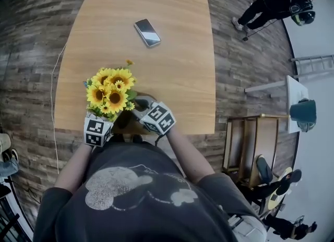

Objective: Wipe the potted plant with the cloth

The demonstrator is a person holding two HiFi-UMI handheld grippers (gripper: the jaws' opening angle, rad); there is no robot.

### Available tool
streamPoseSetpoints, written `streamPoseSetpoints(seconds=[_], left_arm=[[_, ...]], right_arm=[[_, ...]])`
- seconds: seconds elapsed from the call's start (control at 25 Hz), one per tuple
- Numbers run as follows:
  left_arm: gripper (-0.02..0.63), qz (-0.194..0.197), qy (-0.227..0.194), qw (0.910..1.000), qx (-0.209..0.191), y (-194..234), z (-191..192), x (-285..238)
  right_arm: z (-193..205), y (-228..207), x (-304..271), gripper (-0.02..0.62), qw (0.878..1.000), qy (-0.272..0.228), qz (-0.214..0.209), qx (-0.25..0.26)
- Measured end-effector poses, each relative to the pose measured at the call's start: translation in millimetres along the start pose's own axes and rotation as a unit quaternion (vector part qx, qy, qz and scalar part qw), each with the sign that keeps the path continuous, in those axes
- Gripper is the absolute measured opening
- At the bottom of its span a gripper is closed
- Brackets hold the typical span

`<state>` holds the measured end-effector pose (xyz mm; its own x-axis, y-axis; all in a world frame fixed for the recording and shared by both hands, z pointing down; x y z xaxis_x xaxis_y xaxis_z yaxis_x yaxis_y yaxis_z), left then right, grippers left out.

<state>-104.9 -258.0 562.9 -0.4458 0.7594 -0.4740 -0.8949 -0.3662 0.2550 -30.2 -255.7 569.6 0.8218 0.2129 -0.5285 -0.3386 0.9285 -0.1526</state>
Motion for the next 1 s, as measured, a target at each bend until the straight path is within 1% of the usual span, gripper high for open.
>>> streamPoseSetpoints(seconds=[0.16,0.28,0.52,0.64,0.8,0.88,1.0], left_arm=[[0.482,0.027,0.022,0.9993,-0.014,-3,-1,-1],[0.480,0.047,0.034,0.9980,-0.025,-4,-1,-2],[0.476,0.063,0.030,0.9969,-0.036,-1,6,-1],[0.476,0.079,0.035,0.9954,-0.040,-2,6,0],[0.474,0.104,0.042,0.9923,-0.054,-4,0,0],[0.474,0.121,0.045,0.9897,-0.062,-6,1,-1],[0.474,0.156,0.055,0.9820,-0.091,-7,10,-5]], right_arm=[[0,11,6,0.048,1.000,-0.003,-0.024,-0.003],[2,10,12,0.048,0.999,-0.015,-0.018,-0.022],[12,-13,44,0.048,0.997,-0.038,0.040,-0.057],[14,-37,65,0.048,0.993,-0.044,0.082,-0.068],[16,-74,81,0.048,0.987,-0.034,0.136,-0.072],[16,-88,79,0.049,0.986,-0.026,0.147,-0.075],[13,-102,64,0.049,0.987,-0.011,0.141,-0.074]])
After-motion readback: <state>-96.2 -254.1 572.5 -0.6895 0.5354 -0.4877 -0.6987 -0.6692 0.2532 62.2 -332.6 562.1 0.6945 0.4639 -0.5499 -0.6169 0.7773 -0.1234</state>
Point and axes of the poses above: the fingertips, and each gripper's own axes: x backward along the fingers, y to its left, z out of its underside, the point moved 2 cm from there along x, backward along the fingers, and after that the axes turned 8 degrees about x, right-handed, at the moved point
